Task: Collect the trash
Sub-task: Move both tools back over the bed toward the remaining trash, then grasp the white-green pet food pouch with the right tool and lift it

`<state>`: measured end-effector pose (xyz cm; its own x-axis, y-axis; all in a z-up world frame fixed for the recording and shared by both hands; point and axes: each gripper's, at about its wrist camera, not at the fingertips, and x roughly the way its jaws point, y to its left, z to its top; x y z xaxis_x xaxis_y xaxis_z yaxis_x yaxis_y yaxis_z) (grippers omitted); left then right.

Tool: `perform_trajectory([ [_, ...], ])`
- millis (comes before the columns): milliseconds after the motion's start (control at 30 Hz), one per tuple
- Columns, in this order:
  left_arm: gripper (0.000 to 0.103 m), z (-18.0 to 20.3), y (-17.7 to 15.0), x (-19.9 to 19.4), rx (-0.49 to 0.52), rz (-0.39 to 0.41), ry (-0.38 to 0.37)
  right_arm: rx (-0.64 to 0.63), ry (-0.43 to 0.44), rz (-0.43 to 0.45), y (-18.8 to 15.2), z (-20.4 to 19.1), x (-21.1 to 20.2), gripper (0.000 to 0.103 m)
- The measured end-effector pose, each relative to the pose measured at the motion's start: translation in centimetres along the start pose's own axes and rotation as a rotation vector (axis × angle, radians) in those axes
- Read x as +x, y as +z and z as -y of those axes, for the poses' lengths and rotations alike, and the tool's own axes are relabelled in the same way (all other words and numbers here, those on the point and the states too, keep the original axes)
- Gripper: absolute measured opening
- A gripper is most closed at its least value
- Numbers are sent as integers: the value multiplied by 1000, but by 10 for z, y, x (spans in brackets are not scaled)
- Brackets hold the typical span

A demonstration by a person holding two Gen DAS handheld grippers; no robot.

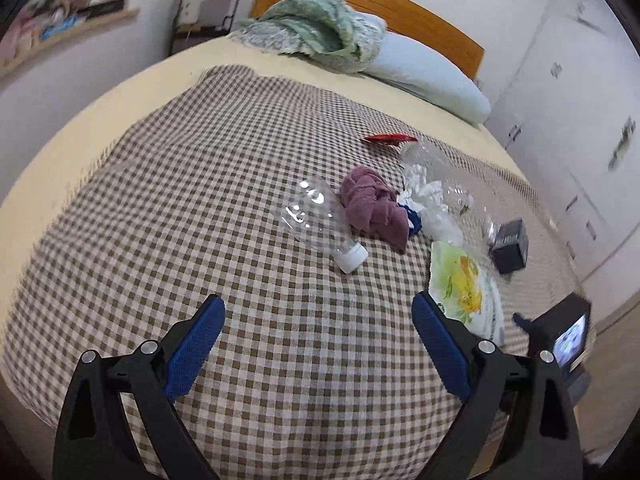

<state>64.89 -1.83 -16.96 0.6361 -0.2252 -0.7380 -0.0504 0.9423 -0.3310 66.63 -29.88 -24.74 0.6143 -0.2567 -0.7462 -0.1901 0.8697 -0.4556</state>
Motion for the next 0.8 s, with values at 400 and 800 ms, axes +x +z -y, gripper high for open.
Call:
perform_trajectory([
  [400,91,-5,0,3,-51,-3,-5,115,116,184,23,21,-74,0],
  [800,91,6,-5,4,-27,-20,-15,-168,70,31,-1,20,-54,61],
])
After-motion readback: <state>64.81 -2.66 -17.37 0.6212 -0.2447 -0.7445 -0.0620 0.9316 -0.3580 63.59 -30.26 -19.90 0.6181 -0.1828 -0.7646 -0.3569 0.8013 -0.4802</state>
